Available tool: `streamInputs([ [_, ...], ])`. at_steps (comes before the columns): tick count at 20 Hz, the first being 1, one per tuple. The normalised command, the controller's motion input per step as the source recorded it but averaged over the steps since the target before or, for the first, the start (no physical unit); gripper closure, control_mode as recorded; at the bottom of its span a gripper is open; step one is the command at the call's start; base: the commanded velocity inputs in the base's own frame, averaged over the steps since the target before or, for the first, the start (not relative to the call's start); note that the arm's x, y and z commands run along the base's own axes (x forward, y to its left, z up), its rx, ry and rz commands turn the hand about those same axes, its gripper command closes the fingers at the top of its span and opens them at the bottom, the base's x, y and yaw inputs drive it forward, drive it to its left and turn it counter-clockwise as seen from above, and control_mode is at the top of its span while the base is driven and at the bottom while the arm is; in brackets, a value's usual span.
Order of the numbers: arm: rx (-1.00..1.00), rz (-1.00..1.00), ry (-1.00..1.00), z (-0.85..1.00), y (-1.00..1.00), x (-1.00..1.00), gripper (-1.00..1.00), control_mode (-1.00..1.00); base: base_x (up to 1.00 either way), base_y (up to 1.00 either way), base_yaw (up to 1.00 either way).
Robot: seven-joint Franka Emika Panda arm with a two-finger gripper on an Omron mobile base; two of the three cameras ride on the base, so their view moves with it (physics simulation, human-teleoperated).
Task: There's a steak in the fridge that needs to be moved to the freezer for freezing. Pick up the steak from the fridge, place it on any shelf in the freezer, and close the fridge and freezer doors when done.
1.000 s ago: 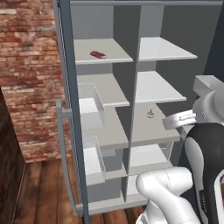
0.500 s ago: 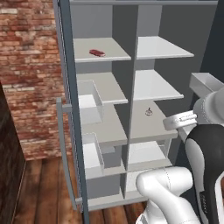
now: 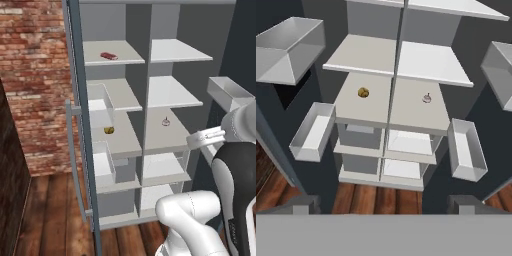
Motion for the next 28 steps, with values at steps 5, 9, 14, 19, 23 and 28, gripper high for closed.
streamInputs([
  [5, 0.0, 0.0, 0.0, 0.0, 0.0, 0.0, -1.0, 1.0, -0.07, 0.0, 0.0],
  [9, 0.0, 0.0, 0.0, 0.0, 0.0, 0.0, -1.0, 1.0, -0.07, 0.0, 0.0],
  [14, 0.0, 0.0, 0.0, 0.0, 0.0, -0.05, -1.0, -1.0, -0.11, 0.0, 0.0],
  [19, 0.0, 0.0, 0.0, -0.01, -0.06, -0.34, -1.0, -1.0, 0.0, 0.0, 0.0],
  [23, 0.0, -0.03, 0.0, -0.15, -0.77, -0.22, -1.0, -1.0, 0.0, 0.0, 0.0],
  [28, 0.0, 0.0, 0.0, -0.11, -1.0, 0.0, -1.0, -1.0, 0.0, 0.0, 0.0],
])
